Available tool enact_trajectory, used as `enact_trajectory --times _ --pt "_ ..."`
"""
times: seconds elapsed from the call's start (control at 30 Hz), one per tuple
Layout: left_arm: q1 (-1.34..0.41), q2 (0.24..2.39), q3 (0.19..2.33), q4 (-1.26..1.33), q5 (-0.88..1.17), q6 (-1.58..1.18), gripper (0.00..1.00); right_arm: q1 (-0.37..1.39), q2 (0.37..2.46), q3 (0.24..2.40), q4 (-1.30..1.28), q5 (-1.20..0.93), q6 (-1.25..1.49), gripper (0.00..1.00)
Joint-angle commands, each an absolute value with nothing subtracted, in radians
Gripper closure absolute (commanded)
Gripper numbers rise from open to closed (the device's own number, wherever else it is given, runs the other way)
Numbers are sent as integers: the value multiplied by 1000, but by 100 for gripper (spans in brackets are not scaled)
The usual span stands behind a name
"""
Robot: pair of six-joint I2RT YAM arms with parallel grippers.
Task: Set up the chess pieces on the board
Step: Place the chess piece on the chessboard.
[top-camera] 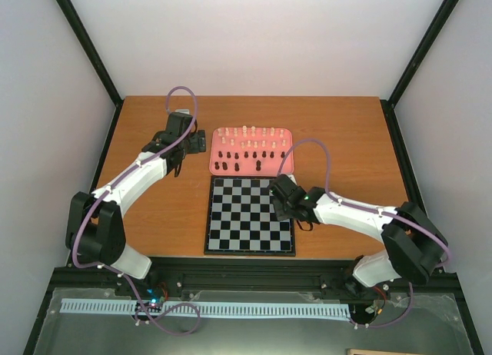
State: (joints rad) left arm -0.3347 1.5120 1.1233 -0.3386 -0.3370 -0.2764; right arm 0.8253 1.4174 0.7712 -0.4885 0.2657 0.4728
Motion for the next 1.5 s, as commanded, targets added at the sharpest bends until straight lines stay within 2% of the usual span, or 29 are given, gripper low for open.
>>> enact_trajectory --times 0.0,0.83,1.47 --pt "-333 1522 1172 -339 -348 -276 0 832 1427 784 -456 285 470 88" --pt "-333 1534 1177 -340 -345 -276 0 816 1469 800 -455 303 453 87" --pt "-333 1530 1173 -341 -342 -281 0 816 1444 792 -487 284 467 81"
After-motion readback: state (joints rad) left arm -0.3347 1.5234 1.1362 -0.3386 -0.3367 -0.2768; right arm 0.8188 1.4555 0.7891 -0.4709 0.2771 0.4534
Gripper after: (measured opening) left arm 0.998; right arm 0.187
